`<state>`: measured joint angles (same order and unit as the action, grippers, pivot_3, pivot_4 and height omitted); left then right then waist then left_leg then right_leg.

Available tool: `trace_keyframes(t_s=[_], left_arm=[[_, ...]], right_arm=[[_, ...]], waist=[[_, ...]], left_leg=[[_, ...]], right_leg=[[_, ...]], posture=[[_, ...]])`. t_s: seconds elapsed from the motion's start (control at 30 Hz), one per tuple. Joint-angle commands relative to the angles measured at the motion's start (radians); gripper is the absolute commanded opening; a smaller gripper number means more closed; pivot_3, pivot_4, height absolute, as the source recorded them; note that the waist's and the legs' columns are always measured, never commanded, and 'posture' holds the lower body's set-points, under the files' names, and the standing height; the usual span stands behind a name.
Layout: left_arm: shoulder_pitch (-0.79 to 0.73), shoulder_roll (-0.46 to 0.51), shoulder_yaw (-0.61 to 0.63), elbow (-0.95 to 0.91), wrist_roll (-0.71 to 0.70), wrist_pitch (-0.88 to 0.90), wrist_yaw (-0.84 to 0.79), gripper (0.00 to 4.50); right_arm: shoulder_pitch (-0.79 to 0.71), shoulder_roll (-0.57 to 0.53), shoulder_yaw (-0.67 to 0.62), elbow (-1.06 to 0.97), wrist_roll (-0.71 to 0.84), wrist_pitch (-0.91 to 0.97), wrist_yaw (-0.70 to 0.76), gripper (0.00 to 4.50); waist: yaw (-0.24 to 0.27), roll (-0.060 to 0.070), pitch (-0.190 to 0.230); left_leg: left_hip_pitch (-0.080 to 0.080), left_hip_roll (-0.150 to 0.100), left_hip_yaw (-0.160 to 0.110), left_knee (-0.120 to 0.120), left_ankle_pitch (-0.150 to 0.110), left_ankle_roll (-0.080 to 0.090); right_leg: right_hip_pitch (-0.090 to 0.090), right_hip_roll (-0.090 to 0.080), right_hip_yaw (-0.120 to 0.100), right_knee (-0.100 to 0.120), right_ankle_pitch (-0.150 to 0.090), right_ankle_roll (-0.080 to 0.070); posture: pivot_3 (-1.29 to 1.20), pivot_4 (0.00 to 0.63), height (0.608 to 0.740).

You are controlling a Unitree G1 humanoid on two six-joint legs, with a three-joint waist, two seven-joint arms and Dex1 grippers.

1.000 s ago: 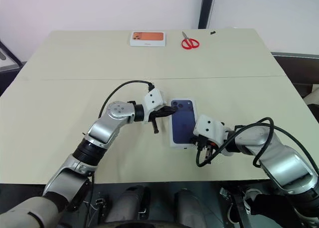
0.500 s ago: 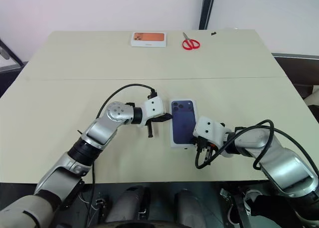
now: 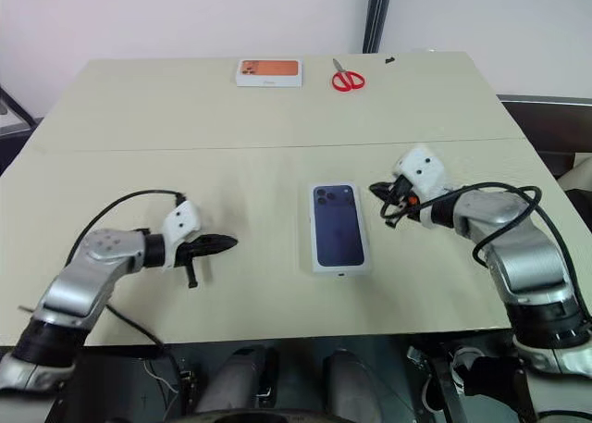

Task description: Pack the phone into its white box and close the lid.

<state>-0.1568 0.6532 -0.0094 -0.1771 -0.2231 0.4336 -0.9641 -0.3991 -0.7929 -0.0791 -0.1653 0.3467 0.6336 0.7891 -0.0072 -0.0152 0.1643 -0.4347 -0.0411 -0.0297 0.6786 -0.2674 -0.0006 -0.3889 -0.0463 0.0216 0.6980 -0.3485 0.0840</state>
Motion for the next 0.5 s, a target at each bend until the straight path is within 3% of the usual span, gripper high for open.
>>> trace_keyframes(t_s=[0.03, 0.23, 0.5], left_arm=[[0.044, -0.038, 0.148, -0.058, -0.074, 0.008, 0.098, 0.0], [0.113, -0.12, 0.34, -0.131, -0.168, -0.011, 0.24, 0.0], [0.151, -0.131, 0.363, -0.142, -0.187, -0.048, 0.289, 0.0]], right_arm=[[-0.026, 0.01, -0.075, 0.085, 0.037, -0.041, 0.024, 0.05], [-0.013, 0.007, -0.103, 0.22, 0.044, -0.117, 0.082, 0.05], [-0.027, 0.021, -0.093, 0.249, 0.065, -0.122, 0.128, 0.05]], waist=[[0.001, 0.0, 0.0], [-0.002, 0.0, 0.0], [-0.003, 0.0, 0.0]], left_leg=[[0.0, 0.0, 0.0, 0.0, 0.0, 0.0], [0.0, 0.0, 0.0, 0.0, 0.0, 0.0], [0.0, 0.0, 0.001, 0.0, 0.0, 0.0]], right_leg=[[0.0, 0.0, 0.0, 0.0, 0.0, 0.0], [0.0, 0.0, 0.0, 0.0, 0.0, 0.0], [0.0, 0.0, 0.0, 0.0, 0.0, 0.0]], posture=[[0.0, 0.15, 0.74], [0.0, 0.15, 0.74], [0.0, 0.15, 0.74]])
